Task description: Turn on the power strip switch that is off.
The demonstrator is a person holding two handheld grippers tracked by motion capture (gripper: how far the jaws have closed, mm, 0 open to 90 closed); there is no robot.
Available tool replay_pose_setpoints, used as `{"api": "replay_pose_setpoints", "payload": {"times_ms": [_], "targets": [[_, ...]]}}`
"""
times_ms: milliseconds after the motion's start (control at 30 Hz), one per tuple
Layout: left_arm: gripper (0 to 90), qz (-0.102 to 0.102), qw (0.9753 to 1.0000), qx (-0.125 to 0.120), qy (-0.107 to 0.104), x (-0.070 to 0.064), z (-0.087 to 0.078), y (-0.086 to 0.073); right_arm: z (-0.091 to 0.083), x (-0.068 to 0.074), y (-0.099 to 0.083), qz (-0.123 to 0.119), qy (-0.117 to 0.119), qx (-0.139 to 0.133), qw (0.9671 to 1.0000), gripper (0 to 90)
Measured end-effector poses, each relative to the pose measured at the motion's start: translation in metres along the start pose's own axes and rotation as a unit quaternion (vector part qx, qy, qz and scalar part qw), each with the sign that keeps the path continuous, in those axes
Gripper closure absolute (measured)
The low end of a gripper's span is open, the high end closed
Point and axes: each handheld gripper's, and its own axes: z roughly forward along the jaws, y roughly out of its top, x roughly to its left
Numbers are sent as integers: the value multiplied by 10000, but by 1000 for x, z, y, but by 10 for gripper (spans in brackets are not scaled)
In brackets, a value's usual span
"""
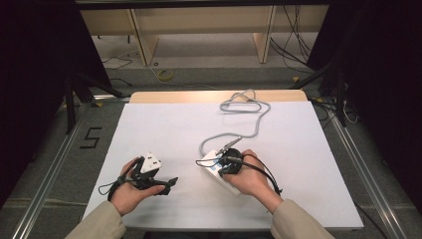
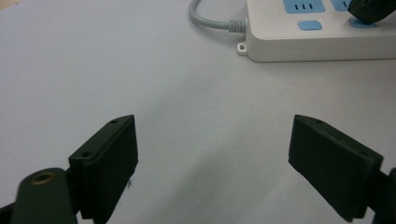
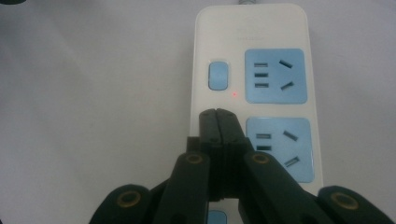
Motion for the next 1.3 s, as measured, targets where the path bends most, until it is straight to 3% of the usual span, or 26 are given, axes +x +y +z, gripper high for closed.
{"api": "replay_pose_setpoints", "payload": {"times_ms": [1300], "targets": [[154, 10, 10000, 23, 2, 0, 1, 0, 1, 0, 2, 152, -8, 93, 9998, 900]]}}
